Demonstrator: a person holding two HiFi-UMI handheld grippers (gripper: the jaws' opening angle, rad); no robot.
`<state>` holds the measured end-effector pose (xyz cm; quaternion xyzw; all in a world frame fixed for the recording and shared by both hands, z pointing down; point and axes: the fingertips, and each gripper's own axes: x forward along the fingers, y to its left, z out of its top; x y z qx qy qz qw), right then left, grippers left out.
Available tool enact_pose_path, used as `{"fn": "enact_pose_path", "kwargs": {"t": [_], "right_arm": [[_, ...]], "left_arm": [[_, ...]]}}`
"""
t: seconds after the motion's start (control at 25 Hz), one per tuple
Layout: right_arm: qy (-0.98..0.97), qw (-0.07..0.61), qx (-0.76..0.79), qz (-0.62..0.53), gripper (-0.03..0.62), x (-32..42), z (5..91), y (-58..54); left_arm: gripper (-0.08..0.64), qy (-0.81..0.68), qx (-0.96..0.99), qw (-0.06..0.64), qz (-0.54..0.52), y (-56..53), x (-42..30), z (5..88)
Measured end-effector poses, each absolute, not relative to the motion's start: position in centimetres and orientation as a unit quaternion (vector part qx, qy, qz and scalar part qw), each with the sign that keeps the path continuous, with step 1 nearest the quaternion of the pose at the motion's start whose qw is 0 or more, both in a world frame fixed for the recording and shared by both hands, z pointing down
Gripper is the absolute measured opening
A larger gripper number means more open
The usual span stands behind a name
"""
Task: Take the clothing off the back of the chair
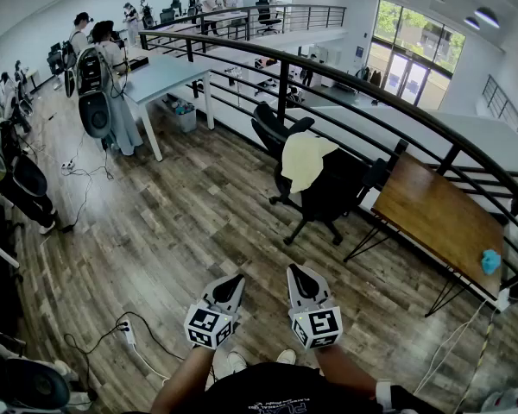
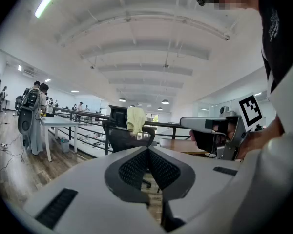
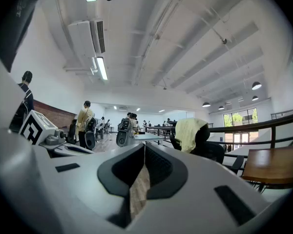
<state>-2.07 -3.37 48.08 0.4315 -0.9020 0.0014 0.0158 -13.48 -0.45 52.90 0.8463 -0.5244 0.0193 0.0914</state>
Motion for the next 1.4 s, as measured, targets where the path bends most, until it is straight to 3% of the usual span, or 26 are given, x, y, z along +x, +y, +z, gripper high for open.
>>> {"fn": "enact_pose_path", "kwargs": {"t": [0.52,0.88,1.4], "right_arm": [[-0.902,0.02,0.432,-0.003,0.023,-1.3,47.9,-3.1],[-0.908,-0.027,0.417,0.027,0.023,-1.5,46.6,-3.5],[-0.911,-0.002,0.413,0.013,0.023,-4.6,47.0,-2.5]], "left_arm": [[0.012,-0.522,0.849,0.084,0.015,-0.6,-12.6,52.0],[0.012,-0.523,0.848,0.08,0.012,-1.1,-12.9,51.6],[0.012,-0.519,0.851,0.077,0.014,-0.6,-15.7,51.6]]}}
